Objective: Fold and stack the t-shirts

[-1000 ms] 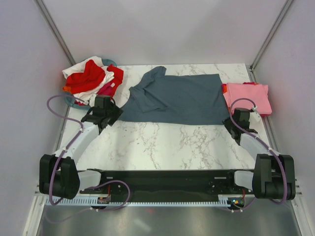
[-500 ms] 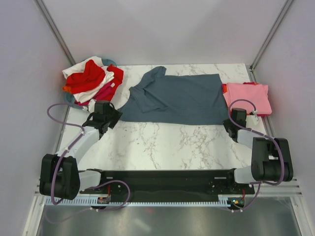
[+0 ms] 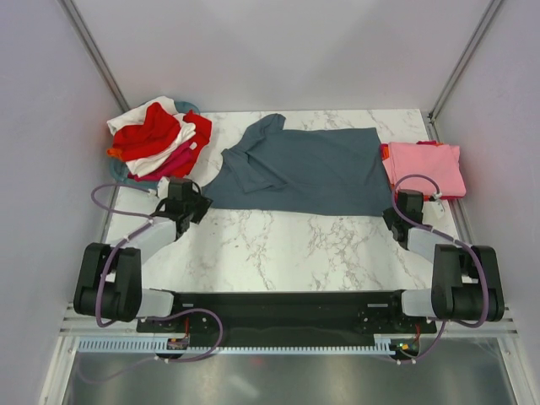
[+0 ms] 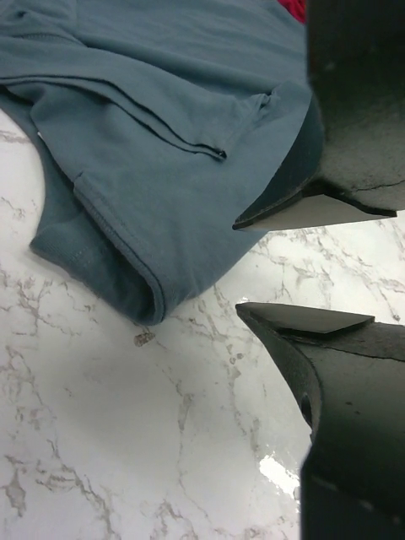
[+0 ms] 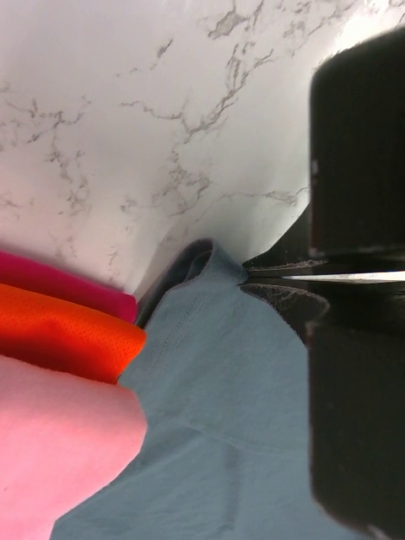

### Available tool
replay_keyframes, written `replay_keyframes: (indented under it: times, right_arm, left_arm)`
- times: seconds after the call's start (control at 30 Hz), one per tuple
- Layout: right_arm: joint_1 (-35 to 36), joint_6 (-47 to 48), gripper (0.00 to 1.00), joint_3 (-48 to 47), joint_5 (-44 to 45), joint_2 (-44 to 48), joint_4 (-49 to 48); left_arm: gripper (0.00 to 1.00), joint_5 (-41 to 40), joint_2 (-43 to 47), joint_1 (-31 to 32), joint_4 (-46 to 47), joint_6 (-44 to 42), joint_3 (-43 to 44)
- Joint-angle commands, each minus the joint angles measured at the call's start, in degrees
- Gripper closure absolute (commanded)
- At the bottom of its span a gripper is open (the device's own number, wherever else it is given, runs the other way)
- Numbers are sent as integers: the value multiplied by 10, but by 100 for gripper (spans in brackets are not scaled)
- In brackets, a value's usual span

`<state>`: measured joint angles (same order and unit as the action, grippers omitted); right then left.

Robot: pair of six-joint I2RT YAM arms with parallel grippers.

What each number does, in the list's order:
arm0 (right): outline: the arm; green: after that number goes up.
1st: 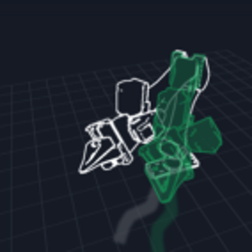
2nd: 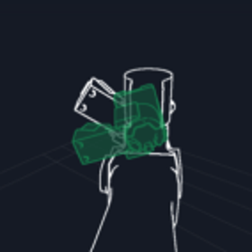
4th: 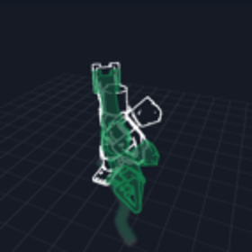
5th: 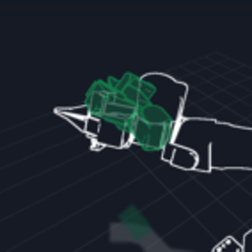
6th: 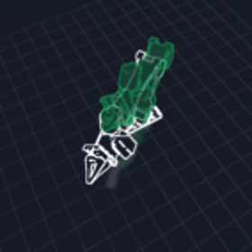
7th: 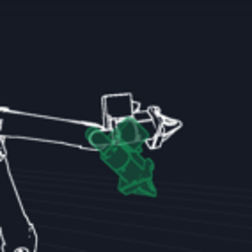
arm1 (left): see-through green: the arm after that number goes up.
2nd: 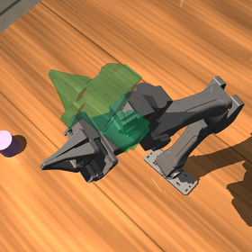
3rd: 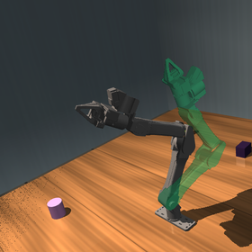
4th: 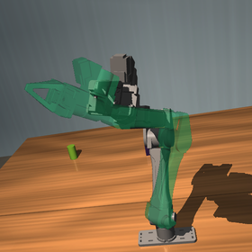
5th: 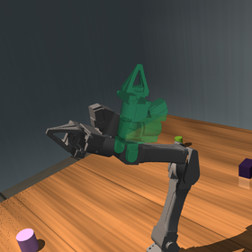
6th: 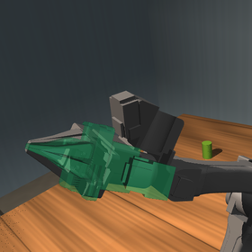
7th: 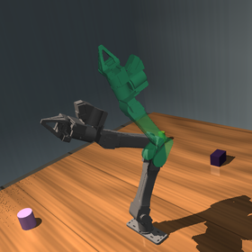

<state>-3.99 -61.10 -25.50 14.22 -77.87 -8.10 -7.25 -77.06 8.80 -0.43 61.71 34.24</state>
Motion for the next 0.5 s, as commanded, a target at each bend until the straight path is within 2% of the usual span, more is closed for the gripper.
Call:
replay_keyframes:
  times: [0.0,0.13,0.17,0.47]
  right_arm:
    - [-2,11,100,11,-3,18,6]
    - [-2,19,100,6,-12,18,11]
    - [-2,21,100,4,-15,18,11]
    - [-1,19,100,-4,-26,27,18]
  left_arm:
    - [53,-37,-18,-1,71,22,-12]
    - [40,-45,-63,-2,96,1,-1]
    - [39,-46,-70,-2,99,0,4]
    - [48,-96,-96,-2,101,27,3]
